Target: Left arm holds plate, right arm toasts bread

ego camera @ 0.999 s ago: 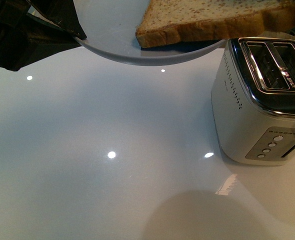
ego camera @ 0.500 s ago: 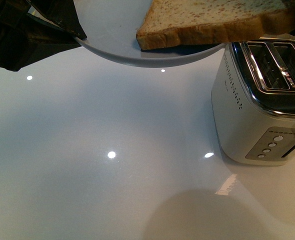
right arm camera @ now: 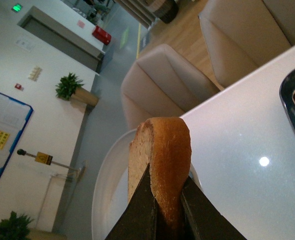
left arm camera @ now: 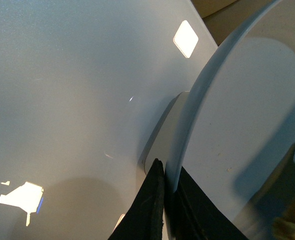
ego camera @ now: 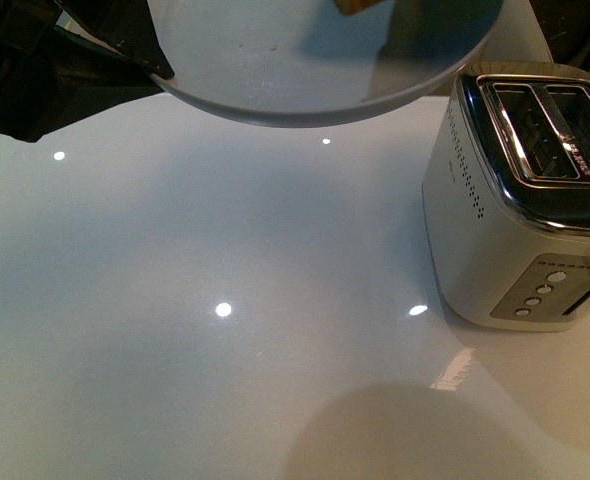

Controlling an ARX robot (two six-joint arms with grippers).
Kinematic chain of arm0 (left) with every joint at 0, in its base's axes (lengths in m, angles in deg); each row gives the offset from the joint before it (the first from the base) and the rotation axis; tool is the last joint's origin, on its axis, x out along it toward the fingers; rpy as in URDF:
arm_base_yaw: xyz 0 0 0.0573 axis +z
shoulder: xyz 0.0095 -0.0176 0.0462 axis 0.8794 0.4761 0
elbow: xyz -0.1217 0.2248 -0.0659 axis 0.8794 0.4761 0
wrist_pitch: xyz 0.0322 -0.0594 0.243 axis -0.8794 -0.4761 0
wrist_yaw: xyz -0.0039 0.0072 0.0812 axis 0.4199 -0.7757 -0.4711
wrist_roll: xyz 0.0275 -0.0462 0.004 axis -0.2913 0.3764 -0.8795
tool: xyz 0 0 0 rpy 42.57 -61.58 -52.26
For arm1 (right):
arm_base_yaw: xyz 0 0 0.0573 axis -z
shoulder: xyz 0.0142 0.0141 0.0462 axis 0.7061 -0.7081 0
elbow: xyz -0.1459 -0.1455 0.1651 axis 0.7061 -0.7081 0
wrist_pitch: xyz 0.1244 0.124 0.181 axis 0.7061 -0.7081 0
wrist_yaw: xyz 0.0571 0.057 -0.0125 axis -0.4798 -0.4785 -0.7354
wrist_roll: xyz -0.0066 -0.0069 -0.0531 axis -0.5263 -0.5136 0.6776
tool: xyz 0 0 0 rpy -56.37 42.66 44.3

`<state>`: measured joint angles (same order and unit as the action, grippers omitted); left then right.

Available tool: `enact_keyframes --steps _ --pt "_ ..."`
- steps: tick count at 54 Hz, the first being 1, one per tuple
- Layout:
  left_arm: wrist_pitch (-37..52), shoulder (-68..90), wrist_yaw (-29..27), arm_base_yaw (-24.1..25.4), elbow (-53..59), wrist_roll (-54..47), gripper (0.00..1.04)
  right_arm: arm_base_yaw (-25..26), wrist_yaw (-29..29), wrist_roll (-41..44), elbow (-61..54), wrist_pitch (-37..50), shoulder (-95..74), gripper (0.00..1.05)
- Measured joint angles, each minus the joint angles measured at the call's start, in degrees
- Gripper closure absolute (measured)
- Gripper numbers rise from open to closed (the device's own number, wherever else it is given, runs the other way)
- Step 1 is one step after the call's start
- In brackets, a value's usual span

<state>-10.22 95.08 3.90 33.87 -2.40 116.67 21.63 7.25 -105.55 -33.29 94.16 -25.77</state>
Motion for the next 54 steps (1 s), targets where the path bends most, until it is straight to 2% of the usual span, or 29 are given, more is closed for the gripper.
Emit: enact_keyframes --steps 8,20,39,54 --pt "0.0 0.0 0.0 0.0 0.0 0.0 1.02 4.0 -0.8 4.7 3.8 -5.5 4.1 1.01" --pt "0.0 0.0 0.0 0.0 0.0 0.0 1.02 12.6 -1.0 18.3 9.6 -12.5 4.4 1.01" --pt "0.0 0.0 0.0 0.0 0.0 0.0 1.02 12.9 2.6 40.9 13.8 -13.9 -6.0 1.01" --pt "0.0 0.0 0.0 0.0 0.0 0.0 1.02 12.1 5.8 50.0 16.4 -15.5 -12.8 1.01"
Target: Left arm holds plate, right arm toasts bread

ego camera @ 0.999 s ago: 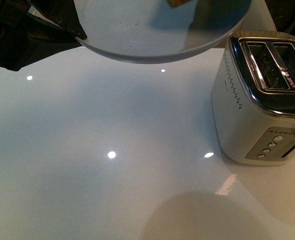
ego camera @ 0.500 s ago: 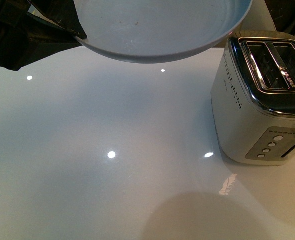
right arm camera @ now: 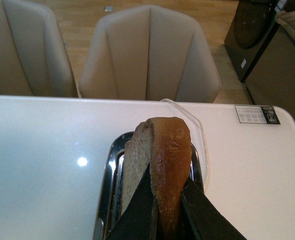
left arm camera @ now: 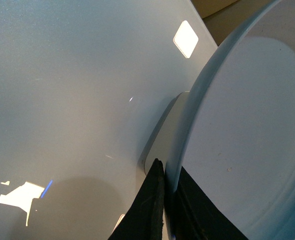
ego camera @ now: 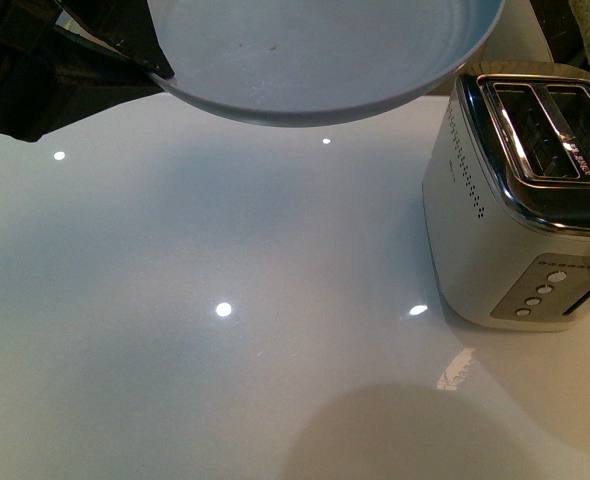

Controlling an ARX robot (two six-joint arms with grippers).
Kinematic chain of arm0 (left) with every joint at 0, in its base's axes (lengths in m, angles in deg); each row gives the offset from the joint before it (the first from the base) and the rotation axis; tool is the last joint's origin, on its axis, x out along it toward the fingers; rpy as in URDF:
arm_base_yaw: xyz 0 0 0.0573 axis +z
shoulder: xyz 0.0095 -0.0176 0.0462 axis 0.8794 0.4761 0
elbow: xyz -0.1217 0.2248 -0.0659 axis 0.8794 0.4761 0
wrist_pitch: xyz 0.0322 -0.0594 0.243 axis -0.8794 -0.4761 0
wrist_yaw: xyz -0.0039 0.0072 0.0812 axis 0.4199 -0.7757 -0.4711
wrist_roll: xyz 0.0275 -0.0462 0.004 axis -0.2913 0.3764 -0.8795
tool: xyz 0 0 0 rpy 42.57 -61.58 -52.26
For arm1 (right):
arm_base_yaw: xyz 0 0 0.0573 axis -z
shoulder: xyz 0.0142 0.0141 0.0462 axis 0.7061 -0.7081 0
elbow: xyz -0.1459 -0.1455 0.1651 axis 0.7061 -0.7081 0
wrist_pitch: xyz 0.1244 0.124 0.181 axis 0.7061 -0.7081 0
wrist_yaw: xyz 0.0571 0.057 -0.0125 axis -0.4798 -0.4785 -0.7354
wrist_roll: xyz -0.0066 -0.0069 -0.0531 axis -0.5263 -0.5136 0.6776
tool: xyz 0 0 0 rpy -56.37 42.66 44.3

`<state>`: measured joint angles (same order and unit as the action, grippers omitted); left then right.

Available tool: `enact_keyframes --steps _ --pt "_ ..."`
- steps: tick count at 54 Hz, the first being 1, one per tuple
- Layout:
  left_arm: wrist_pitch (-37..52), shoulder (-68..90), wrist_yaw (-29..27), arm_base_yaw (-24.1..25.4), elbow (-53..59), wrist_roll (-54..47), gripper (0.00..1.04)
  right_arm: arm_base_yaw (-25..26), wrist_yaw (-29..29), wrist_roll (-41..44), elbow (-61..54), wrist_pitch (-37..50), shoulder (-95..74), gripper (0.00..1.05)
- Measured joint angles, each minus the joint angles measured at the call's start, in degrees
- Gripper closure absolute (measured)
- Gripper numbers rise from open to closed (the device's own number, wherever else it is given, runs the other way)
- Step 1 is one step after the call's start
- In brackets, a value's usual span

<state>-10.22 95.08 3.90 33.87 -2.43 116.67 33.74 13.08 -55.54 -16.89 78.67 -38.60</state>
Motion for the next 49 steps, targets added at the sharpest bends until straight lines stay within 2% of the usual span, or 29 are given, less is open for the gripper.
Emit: enact_keyframes --steps 25,49 --pt "0.0 0.0 0.0 0.0 0.0 0.0 1.02 -0.4 2.0 0.7 11.5 -12.6 -7.9 1.01" --pt "0.0 0.0 0.0 0.0 0.0 0.0 1.02 -0.9 3.9 -0.6 11.8 -12.8 -10.5 1.01"
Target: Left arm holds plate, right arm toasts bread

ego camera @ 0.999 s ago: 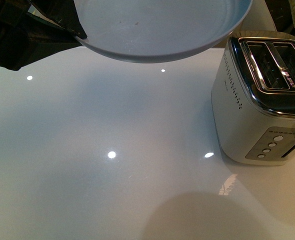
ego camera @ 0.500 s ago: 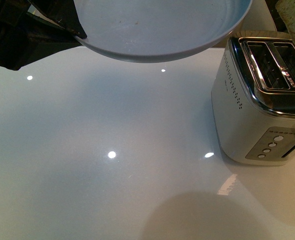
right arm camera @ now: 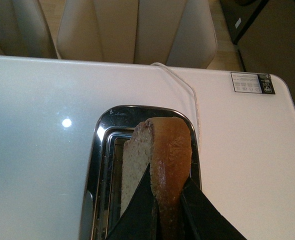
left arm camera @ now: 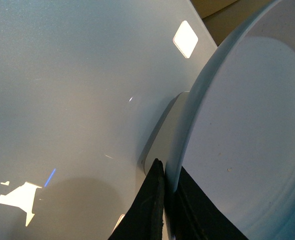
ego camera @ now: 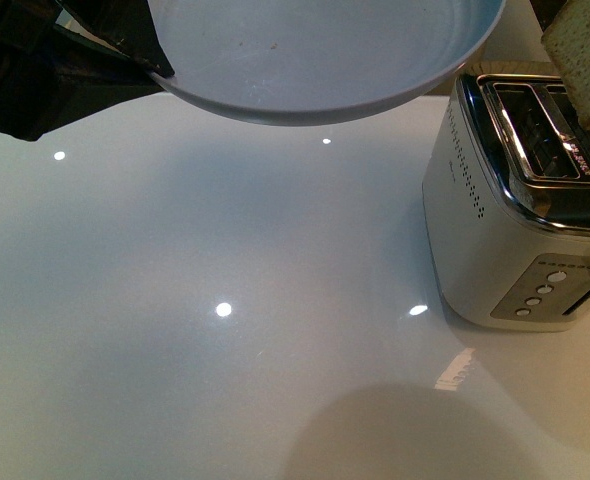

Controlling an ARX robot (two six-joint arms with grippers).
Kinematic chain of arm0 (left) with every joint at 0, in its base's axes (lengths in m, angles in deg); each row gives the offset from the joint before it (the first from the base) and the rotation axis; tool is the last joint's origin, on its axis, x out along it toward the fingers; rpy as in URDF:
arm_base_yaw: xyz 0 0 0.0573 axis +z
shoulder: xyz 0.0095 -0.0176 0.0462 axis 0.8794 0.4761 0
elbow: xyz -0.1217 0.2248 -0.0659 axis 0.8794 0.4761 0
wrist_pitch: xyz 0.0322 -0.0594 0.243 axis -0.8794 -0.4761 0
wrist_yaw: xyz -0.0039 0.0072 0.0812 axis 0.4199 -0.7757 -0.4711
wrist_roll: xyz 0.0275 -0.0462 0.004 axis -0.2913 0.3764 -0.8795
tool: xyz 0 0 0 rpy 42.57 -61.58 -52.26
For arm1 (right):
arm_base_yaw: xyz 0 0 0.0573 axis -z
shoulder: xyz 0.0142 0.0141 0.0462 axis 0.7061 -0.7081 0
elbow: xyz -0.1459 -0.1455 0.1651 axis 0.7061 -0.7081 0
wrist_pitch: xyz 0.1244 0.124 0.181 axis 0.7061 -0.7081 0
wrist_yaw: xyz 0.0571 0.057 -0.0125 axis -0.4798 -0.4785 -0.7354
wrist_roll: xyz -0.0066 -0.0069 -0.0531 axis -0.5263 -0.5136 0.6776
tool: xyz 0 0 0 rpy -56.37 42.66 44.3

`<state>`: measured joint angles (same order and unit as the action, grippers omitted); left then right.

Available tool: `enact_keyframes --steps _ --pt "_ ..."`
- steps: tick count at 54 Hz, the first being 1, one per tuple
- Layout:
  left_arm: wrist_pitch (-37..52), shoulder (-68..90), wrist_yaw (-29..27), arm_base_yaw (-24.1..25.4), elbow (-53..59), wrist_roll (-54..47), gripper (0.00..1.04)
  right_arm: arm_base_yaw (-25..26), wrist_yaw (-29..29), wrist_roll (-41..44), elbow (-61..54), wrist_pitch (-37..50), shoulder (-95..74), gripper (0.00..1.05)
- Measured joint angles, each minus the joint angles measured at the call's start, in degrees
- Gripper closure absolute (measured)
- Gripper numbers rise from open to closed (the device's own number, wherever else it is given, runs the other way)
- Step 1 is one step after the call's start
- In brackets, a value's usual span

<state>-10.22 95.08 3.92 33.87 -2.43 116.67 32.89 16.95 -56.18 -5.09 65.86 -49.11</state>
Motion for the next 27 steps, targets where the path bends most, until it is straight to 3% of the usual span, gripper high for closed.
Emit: enact_keyframes --steps 27 --pt "0.0 0.0 0.0 0.0 0.0 0.0 1.02 0.0 1.3 -0.6 -0.3 3.3 -5.3 1.01"
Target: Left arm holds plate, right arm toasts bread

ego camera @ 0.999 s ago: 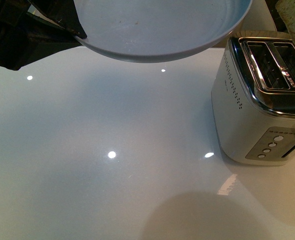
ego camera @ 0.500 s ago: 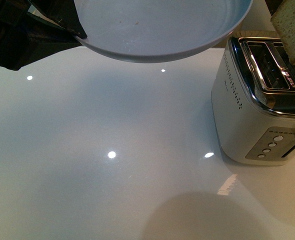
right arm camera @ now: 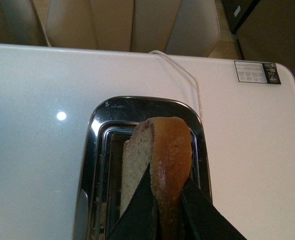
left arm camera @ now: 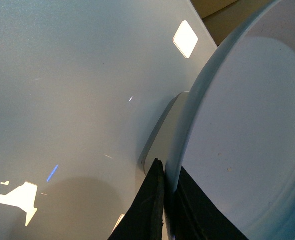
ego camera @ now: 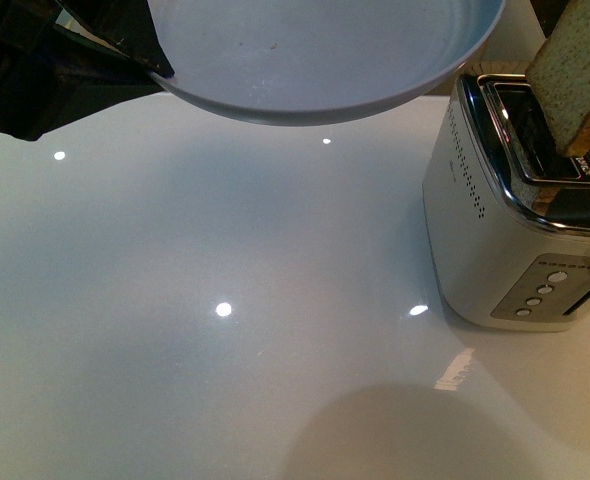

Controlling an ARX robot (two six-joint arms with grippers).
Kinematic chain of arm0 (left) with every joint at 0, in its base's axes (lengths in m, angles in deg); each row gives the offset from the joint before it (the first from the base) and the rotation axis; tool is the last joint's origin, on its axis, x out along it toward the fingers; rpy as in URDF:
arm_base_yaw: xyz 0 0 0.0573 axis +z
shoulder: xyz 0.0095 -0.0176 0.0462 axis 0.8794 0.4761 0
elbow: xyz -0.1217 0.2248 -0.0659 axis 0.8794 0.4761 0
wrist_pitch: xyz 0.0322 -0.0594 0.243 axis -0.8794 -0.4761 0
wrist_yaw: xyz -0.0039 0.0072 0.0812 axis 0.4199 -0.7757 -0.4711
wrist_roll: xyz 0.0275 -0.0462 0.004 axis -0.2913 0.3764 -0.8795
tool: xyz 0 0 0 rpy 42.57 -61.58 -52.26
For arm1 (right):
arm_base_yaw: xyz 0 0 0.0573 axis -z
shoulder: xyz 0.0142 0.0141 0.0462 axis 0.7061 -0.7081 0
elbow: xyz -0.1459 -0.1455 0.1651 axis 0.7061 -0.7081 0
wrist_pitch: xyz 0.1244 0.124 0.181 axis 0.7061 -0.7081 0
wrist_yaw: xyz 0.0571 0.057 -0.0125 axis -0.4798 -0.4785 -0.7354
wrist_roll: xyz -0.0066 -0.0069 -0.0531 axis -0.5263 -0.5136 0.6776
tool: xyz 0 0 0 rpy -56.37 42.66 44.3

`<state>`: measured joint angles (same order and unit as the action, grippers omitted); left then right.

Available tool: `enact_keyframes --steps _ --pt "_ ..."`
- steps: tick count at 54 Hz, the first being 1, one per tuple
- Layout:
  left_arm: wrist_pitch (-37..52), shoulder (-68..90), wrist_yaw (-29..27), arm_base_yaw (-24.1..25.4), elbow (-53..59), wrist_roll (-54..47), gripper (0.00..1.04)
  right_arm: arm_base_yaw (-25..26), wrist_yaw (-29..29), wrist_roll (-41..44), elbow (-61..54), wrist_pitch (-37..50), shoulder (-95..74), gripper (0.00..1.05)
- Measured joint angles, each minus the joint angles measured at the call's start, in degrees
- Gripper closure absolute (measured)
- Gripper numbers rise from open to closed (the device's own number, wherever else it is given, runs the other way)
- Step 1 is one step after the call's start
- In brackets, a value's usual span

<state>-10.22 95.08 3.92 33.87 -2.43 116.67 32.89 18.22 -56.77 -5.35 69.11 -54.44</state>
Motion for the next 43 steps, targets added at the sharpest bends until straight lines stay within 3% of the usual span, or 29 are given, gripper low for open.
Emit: enact_keyframes --steps 43 --pt "0.0 0.0 0.0 0.0 0.0 0.0 1.02 -1.1 1.2 0.0 -1.6 4.9 -5.7 1.01"
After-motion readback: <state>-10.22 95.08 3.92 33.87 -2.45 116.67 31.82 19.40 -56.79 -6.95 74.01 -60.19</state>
